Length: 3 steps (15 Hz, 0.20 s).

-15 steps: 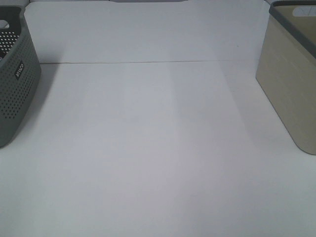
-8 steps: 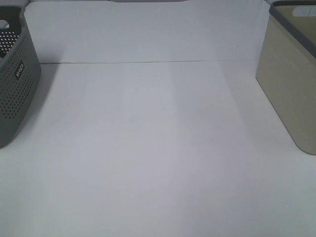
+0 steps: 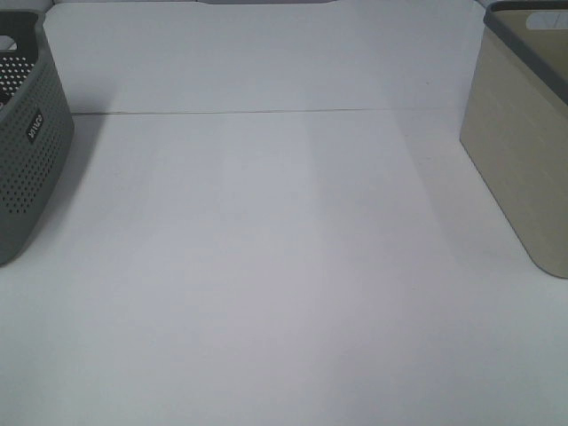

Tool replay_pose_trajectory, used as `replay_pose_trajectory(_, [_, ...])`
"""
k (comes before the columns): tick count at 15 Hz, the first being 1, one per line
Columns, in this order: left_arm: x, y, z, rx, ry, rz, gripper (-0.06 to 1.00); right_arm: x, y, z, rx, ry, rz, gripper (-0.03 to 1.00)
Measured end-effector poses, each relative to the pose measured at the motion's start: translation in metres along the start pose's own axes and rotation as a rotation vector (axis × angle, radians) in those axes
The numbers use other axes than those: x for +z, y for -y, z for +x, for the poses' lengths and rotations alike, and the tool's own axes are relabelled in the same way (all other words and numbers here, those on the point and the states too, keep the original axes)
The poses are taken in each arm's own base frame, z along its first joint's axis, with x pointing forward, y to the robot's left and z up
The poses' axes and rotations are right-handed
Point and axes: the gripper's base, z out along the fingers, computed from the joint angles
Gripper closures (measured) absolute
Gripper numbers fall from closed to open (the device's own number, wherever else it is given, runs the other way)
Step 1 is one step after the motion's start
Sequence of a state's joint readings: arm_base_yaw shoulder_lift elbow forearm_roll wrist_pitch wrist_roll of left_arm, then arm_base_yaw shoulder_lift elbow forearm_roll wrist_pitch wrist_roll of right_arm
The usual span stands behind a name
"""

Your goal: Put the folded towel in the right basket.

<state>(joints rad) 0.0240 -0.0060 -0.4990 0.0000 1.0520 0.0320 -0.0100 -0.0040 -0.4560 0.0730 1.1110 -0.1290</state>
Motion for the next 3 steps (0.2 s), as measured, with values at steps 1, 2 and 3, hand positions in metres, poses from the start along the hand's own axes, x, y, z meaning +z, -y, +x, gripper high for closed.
replay_pose_trajectory(1, [0.0, 0.0, 0.0, 0.0, 0.0, 0.0, 0.06, 0.0, 0.0, 0.0, 0.0, 0.0, 0.0, 0.1])
replay_pose_trajectory(2, [0.0, 0.0, 0.0, 0.0, 0.0, 0.0, 0.06, 0.0, 0.0, 0.0, 0.0, 0.0, 0.0, 0.1])
replay_pose_trajectory(3, [0.0, 0.0, 0.0, 0.0, 0.0, 0.0, 0.06, 0.0, 0.0, 0.0, 0.0, 0.0, 0.0, 0.1])
